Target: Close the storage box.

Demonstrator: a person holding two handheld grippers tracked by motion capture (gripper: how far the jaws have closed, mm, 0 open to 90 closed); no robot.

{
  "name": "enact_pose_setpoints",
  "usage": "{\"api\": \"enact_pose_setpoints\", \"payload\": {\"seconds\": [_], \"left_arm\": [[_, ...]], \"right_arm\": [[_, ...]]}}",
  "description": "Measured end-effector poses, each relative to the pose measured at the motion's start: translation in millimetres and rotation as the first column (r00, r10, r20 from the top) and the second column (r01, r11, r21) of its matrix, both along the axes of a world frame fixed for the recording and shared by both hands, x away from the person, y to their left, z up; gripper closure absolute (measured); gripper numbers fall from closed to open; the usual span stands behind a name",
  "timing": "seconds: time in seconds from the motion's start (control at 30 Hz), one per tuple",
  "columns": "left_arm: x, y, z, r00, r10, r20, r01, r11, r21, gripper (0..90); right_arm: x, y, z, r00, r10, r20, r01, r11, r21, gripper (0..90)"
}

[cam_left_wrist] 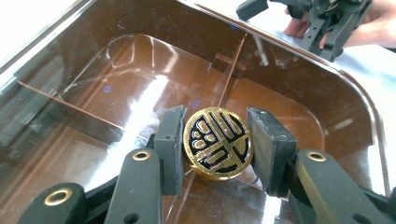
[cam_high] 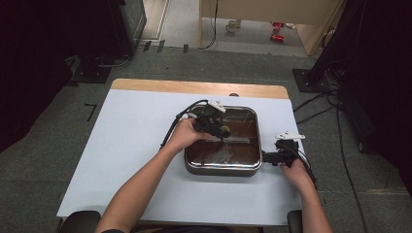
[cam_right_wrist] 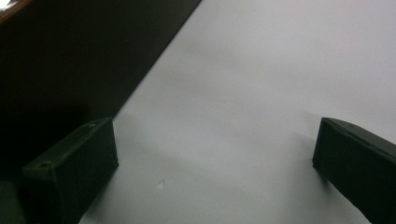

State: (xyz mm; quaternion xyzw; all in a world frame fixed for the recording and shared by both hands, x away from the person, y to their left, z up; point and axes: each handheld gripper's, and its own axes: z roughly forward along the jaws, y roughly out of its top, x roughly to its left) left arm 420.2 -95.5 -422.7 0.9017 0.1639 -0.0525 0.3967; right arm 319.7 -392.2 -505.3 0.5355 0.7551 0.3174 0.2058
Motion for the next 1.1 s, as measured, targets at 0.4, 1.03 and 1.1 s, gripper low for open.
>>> {"api": "enact_pose_setpoints", "payload": {"seconds": [0.4,1.03,1.1], "left_arm": [[0.0,0.7,-1.8,1.0000,0.006,-0.007,-0.006,0.9998,-0.018,57.0],[-11.0,36.8,21.3,0.9952,0.083,0.052,-0.080,0.9957,-0.045,37.1],[-14.7,43.0,23.0,0.9918,0.097,0.083,-0.094,0.9949,-0.037,37.2]], "right_arm": [[0.0,0.0,0.0,1.0000,0.000,0.000,0.000,1.0000,0.000,0.0],[-0.2,0.0,0.0,1.0000,0.000,-0.001,0.000,1.0000,0.001,0.0],[-0.1,0.0,0.0,1.0000,0.000,0.000,0.000,1.0000,0.001,0.0]]}}
